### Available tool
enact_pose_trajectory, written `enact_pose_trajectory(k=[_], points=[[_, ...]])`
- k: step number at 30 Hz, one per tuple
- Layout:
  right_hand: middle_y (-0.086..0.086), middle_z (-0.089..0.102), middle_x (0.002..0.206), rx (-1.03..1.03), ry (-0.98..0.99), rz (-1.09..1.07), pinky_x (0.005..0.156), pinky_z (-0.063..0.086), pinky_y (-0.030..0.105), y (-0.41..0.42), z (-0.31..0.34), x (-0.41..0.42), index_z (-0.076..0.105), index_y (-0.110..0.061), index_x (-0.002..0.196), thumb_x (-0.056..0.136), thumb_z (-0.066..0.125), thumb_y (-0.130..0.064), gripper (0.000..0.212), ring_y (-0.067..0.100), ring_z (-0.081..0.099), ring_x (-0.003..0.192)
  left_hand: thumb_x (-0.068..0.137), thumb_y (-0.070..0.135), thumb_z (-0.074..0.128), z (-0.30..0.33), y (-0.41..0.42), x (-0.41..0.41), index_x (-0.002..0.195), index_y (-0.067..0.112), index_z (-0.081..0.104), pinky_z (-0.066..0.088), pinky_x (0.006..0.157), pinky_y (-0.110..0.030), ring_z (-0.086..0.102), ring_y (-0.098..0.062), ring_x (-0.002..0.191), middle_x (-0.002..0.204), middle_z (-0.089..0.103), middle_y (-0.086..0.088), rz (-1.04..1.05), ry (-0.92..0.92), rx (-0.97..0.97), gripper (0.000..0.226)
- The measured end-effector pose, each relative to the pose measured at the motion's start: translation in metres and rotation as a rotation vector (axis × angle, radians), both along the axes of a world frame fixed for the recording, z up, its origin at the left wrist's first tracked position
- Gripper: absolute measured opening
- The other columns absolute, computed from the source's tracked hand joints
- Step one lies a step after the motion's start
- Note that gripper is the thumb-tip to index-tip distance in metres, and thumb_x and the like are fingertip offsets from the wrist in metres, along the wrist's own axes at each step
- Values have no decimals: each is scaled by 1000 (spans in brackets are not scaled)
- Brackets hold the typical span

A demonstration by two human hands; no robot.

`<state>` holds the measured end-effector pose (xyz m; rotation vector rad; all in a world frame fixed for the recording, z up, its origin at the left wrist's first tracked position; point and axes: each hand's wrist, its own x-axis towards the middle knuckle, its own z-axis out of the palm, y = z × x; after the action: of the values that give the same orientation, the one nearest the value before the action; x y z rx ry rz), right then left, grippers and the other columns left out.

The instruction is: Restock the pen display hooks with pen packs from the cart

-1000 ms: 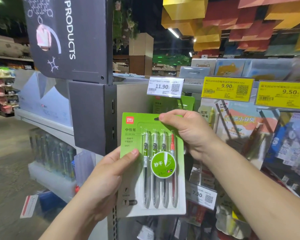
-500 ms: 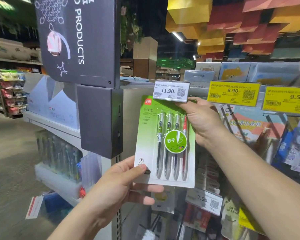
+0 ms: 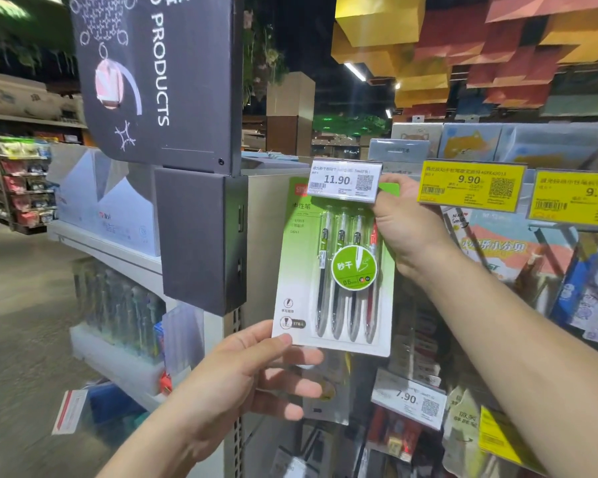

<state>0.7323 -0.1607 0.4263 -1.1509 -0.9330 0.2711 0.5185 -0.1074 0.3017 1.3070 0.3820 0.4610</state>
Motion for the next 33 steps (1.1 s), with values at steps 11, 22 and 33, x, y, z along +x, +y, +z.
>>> enact_pose_trajectory(k=[11,22,33], points=[[7,75,108,-96,-45,-77,106,50,52,17,-1,11,56,-32,117,77,82,-29,48,27,71,108,99,28,58,-4,1,-5,130,2,60,58,71,-41,73,-37,89,114,76,-20,23,90,-47,40],[16,77,96,-123,-9,-335,74,55,68,21,-12,22,67,-31,89,93,69,-19,12,37,71,84,99,29,60,-1,-1,-15,129,14,61,59,68,-41,73,-38,90,110,77,-19,83,92,-80,33],[13,73,96,-91,-148,-494,85,58,57,24,-25,32,64,-26,98,94,68,-38,14,33,69,89,79,38,69,-8,4,-32,123,15,69,59,69,-40,74,-36,87,109,77,-18,52,77,-73,50]])
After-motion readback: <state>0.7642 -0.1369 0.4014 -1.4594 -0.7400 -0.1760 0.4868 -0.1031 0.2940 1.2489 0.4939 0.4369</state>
